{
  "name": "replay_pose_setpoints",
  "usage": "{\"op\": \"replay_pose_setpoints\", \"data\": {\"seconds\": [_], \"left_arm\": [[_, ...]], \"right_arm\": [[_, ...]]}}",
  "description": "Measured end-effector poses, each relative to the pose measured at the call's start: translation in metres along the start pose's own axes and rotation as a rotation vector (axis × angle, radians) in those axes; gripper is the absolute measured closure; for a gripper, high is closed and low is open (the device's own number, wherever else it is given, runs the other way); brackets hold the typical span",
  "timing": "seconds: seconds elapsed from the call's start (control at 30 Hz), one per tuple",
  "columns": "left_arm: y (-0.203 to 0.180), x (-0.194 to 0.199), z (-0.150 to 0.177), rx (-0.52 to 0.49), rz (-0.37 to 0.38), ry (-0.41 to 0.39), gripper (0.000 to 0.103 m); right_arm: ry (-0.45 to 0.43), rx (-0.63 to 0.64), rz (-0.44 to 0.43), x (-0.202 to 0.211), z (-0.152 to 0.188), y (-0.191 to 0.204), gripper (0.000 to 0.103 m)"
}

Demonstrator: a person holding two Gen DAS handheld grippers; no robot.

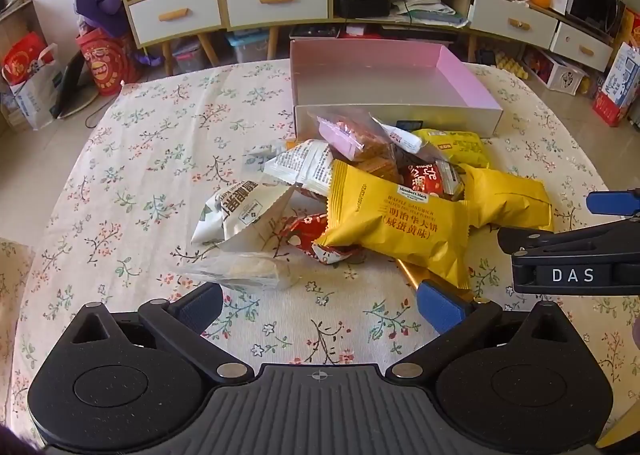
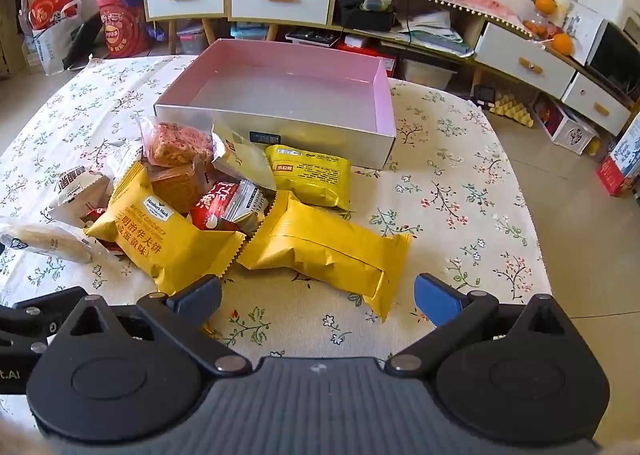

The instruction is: Organize snacks

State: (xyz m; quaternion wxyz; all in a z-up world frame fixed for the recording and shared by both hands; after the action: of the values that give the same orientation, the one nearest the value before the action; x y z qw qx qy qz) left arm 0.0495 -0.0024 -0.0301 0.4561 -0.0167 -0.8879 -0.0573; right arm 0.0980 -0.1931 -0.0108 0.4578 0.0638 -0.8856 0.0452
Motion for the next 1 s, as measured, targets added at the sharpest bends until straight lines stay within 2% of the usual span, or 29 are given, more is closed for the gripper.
{"op": "replay_pose_setpoints", "data": {"seconds": [1.0], "left_arm": [[0.0012,0.0,-0.0017,0.0,0.002,0.0,0.0]], "right_arm": [[0.001,-0.002,-0.01,0.0,-0.0021,0.0001,0.0]]}}
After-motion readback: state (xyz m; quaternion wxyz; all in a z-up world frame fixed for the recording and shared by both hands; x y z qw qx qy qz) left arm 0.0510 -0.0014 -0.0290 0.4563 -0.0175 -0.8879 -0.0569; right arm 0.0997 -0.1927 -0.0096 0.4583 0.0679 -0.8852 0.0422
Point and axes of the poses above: each gripper's, at about its wrist camera, not at the fingertips, and x roughly against the way its jaws point, y to its left, z to its underside, the point moved 10 cm from there along -x, roughly the way its jaws point, and after that the axes turned 5 degrees about -z, right-handed, at the moved point
